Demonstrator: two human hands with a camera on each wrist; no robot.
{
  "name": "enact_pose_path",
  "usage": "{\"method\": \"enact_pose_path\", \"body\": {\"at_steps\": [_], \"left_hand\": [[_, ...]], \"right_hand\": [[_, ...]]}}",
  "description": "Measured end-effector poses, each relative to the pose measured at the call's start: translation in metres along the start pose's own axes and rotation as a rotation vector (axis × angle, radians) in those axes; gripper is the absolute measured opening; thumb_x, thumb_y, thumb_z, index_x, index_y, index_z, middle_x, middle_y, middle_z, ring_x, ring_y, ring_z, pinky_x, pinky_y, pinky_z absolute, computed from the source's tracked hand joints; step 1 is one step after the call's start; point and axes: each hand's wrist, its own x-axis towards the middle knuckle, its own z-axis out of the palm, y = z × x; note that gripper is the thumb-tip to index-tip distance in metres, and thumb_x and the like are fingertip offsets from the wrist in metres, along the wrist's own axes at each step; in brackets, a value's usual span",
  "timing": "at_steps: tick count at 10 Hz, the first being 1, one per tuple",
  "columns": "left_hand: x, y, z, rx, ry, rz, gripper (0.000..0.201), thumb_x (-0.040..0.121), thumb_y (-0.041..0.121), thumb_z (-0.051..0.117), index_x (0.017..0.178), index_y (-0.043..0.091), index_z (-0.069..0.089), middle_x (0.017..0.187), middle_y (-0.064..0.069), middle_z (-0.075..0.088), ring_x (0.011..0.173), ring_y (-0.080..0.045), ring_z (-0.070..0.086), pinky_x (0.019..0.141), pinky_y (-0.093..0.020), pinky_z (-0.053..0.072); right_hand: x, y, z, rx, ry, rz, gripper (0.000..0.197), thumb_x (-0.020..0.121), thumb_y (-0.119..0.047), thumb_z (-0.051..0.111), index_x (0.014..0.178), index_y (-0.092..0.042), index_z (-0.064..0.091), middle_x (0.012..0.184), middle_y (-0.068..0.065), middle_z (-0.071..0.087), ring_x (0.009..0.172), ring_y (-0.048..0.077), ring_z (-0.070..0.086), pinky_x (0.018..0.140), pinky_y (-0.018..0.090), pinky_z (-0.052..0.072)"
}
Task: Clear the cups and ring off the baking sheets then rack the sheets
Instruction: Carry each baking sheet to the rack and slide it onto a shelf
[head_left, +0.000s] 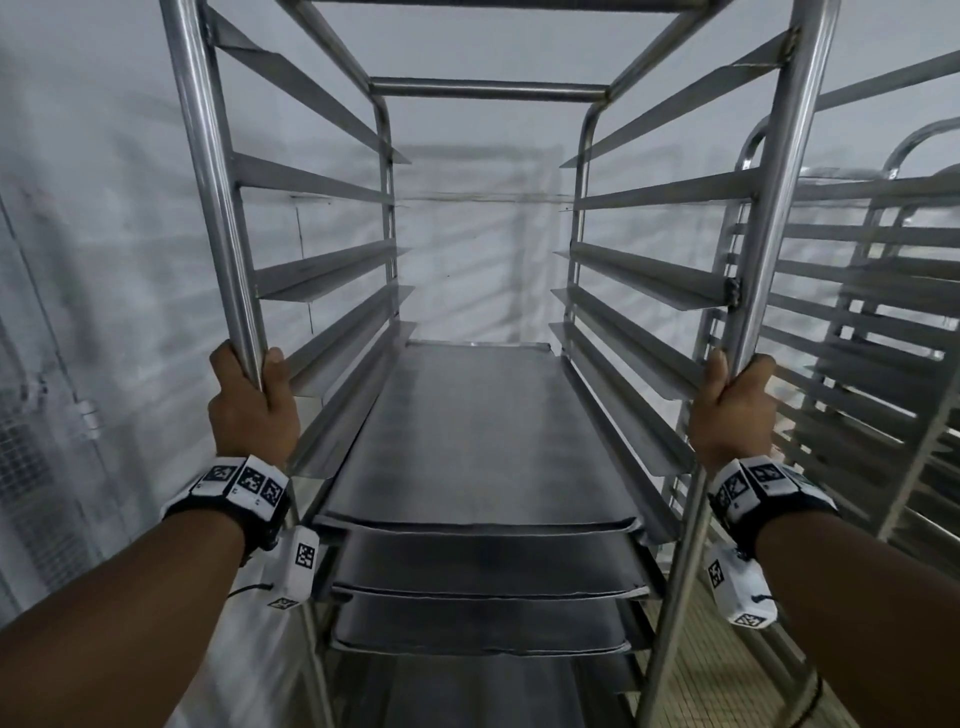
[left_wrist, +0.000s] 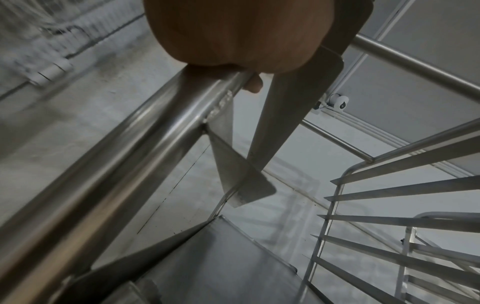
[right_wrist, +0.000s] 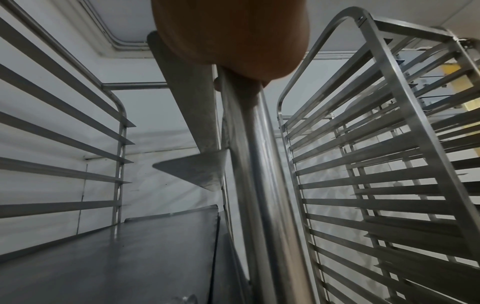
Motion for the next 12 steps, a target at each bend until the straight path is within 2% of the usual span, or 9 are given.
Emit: {"method": "enact_pose_path", "body": {"at_steps": [2,4,5,6,8,9,10,11,12], "left_hand": [[0.036,-0.025,0.051,-0.015,-0.011,0.046,0.052,0.102,0.050,0.042,0.133,0.008,0.039,0.083,-0.010,0.057,0.072,-0.043,0.060,0.064,-0.038,0.040],[0.067,-0.046,0.096,-0.022,-0.030,0.063,0.049,0.102,0.049,0.042,0.131,0.009,0.039,0.082,-0.010,0.058,0.071,-0.046,0.062,0.062,-0.038,0.042],[0.078,-0.051,0.112,-0.025,-0.034,0.066,0.048,0.103,0.046,0.043,0.131,0.006,0.039,0.081,-0.010,0.057,0.071,-0.045,0.061,0.062,-0.037,0.039],[0.087,-0.057,0.126,-0.030,-0.040,0.057,0.050,0.103,0.047,0.042,0.132,0.007,0.039,0.084,-0.010,0.058,0.071,-0.042,0.061,0.063,-0.037,0.041],[0.100,-0.064,0.145,-0.032,-0.075,0.014,0.051,0.103,0.049,0.041,0.136,0.011,0.035,0.086,-0.009,0.058,0.071,-0.031,0.054,0.068,-0.040,0.044],[0.102,-0.066,0.150,-0.012,-0.080,0.005,0.054,0.102,0.052,0.038,0.138,0.011,0.034,0.088,-0.013,0.060,0.075,-0.038,0.060,0.068,-0.042,0.046],[0.094,-0.062,0.151,0.015,-0.095,-0.037,0.057,0.104,0.052,0.035,0.145,0.013,0.029,0.112,-0.026,0.064,0.095,-0.049,0.062,0.078,-0.048,0.047],[0.072,-0.055,0.155,0.093,-0.144,-0.122,0.068,0.102,0.050,0.039,0.156,0.017,0.014,0.140,-0.029,0.045,0.118,-0.050,0.052,0.095,-0.058,0.044],[0.013,-0.063,0.147,0.309,-0.351,-0.084,0.078,0.096,0.063,0.039,0.159,0.026,0.012,0.164,-0.022,0.009,0.148,-0.044,0.016,0.114,-0.062,0.027]], "right_hand": [[0.029,0.005,0.054,-0.011,-0.006,0.049,0.046,0.102,-0.053,0.034,0.110,-0.007,0.034,0.077,0.018,0.054,0.069,0.040,0.056,0.063,0.040,0.041],[0.052,0.014,0.103,-0.037,0.011,0.043,0.054,0.100,-0.060,0.032,0.119,-0.009,0.035,0.087,0.028,0.062,0.076,0.047,0.061,0.067,0.050,0.050],[0.061,0.017,0.121,-0.059,0.004,0.039,0.057,0.100,-0.060,0.032,0.124,-0.008,0.034,0.087,0.028,0.063,0.076,0.047,0.061,0.067,0.047,0.049],[0.069,0.018,0.135,-0.069,-0.006,0.049,0.055,0.100,-0.061,0.032,0.121,-0.010,0.034,0.090,0.030,0.063,0.078,0.049,0.061,0.069,0.050,0.050],[0.077,0.015,0.154,-0.051,-0.037,0.048,0.039,0.101,-0.057,0.033,0.102,-0.018,0.028,0.093,0.027,0.062,0.081,0.046,0.061,0.067,0.041,0.041],[0.081,0.014,0.156,-0.071,-0.042,0.053,0.037,0.101,-0.057,0.033,0.100,-0.021,0.026,0.095,0.025,0.060,0.082,0.044,0.060,0.067,0.039,0.038],[0.077,0.010,0.154,-0.059,-0.094,0.081,0.037,0.102,-0.055,0.032,0.105,-0.018,0.029,0.098,0.025,0.061,0.087,0.046,0.061,0.070,0.041,0.039],[0.063,0.001,0.147,-0.055,-0.174,0.124,0.049,0.101,-0.054,0.031,0.129,-0.013,0.029,0.123,0.030,0.058,0.106,0.050,0.058,0.085,0.052,0.045],[0.005,0.025,0.140,-0.208,-0.363,0.016,0.069,0.102,-0.054,0.033,0.157,-0.022,0.005,0.160,0.024,0.018,0.145,0.044,0.024,0.116,0.056,0.025]]}}
